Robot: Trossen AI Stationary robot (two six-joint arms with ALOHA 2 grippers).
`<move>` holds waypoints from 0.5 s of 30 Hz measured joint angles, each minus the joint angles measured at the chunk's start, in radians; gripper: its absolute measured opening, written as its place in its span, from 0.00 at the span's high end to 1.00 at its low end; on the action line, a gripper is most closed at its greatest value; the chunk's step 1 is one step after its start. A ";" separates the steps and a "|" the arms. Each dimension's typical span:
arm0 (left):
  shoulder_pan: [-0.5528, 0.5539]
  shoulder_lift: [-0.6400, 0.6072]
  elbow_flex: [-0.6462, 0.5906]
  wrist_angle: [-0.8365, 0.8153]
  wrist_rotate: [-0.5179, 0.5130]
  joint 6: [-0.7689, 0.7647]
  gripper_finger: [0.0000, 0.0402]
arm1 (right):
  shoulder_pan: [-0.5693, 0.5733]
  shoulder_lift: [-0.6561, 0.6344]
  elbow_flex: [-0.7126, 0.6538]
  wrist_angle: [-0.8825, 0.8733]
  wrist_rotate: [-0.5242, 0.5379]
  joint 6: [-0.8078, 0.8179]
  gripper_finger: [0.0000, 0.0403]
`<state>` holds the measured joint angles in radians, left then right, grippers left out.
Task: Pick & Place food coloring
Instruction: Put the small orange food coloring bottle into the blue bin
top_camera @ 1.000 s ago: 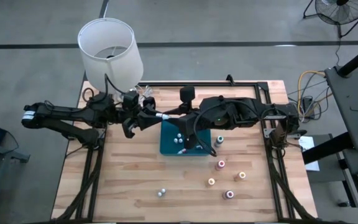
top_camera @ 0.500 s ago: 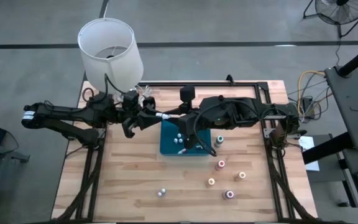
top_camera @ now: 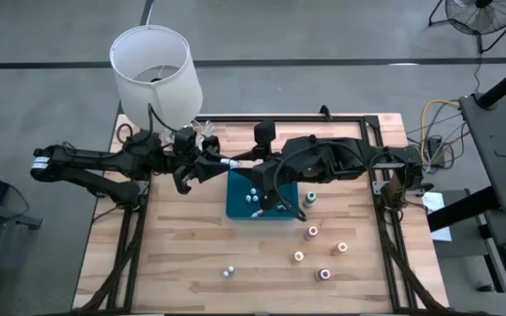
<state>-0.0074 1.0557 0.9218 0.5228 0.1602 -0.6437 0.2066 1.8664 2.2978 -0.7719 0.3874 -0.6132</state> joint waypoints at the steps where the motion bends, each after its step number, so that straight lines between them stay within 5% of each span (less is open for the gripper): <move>1: 0.001 0.000 0.000 0.000 0.000 0.000 0.86 | 0.000 0.000 0.000 0.000 0.000 0.000 0.73; 15: 0.015 -0.003 -0.001 -0.014 -0.004 0.000 0.86 | 0.001 -0.007 0.012 -0.002 0.001 0.001 0.77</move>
<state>0.0074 1.0531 0.9204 0.5088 0.1562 -0.6441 0.2073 1.8595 2.3099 -0.7741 0.3883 -0.6122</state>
